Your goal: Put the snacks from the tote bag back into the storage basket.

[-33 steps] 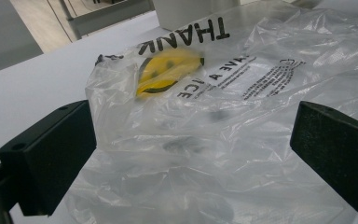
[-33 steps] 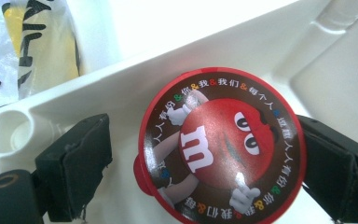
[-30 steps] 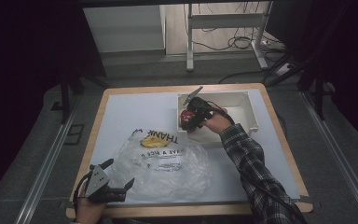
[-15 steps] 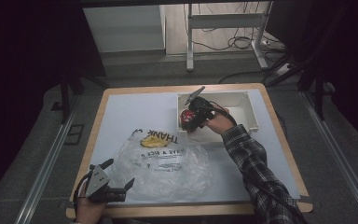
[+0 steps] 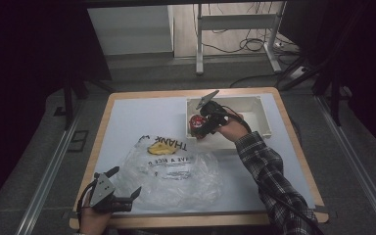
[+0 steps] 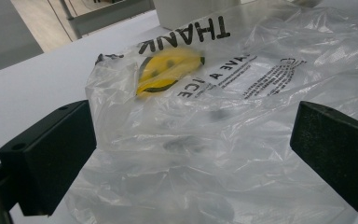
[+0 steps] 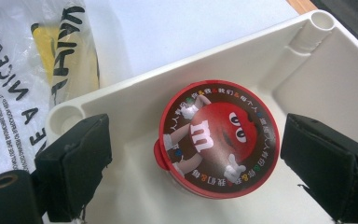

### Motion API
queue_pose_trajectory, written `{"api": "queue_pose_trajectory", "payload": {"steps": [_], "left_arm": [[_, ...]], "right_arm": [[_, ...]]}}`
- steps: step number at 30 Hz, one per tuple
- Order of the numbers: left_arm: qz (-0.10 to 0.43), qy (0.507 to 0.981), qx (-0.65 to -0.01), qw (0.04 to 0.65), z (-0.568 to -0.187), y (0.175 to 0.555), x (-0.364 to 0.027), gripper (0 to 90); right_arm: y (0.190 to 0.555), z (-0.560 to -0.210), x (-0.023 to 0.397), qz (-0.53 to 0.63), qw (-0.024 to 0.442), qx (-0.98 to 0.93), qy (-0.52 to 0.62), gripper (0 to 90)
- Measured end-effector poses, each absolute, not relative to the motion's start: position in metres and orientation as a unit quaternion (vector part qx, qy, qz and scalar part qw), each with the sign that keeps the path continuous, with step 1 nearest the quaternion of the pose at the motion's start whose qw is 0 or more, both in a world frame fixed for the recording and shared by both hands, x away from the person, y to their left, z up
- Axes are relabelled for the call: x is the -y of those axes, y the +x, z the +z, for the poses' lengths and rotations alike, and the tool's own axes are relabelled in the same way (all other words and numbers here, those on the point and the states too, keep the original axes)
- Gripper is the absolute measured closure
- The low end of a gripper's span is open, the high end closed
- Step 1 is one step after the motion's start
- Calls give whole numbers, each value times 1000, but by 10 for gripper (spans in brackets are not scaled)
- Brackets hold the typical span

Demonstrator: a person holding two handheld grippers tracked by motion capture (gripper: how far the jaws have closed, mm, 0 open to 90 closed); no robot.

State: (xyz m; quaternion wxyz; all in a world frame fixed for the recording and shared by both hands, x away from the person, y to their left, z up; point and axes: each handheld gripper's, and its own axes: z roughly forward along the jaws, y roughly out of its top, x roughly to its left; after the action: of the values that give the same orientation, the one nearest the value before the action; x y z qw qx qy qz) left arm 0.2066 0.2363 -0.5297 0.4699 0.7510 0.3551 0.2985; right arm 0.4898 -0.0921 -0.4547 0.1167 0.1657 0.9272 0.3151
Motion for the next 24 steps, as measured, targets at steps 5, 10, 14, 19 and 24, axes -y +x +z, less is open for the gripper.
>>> {"api": "queue_pose_trajectory", "payload": {"steps": [5, 10, 14, 19, 24], "left_arm": [[298, 751, -355, 470, -530, 207, -236, 1], [299, 751, -355, 470, -530, 207, -236, 1], [299, 751, -355, 469, -530, 207, -236, 1], [299, 753, -354, 468, -530, 206, -236, 1], [299, 753, -354, 467, -530, 206, -237, 1]], "right_arm": [[488, -455, 94, 314, 120, -927, 165, 89], [485, -454, 98, 321, 120, -924, 168, 89], [482, -453, 101, 330, 121, -921, 170, 89], [478, -452, 104, 335, 120, -919, 170, 89], [473, -454, 108, 344, 120, -916, 168, 89]]}}
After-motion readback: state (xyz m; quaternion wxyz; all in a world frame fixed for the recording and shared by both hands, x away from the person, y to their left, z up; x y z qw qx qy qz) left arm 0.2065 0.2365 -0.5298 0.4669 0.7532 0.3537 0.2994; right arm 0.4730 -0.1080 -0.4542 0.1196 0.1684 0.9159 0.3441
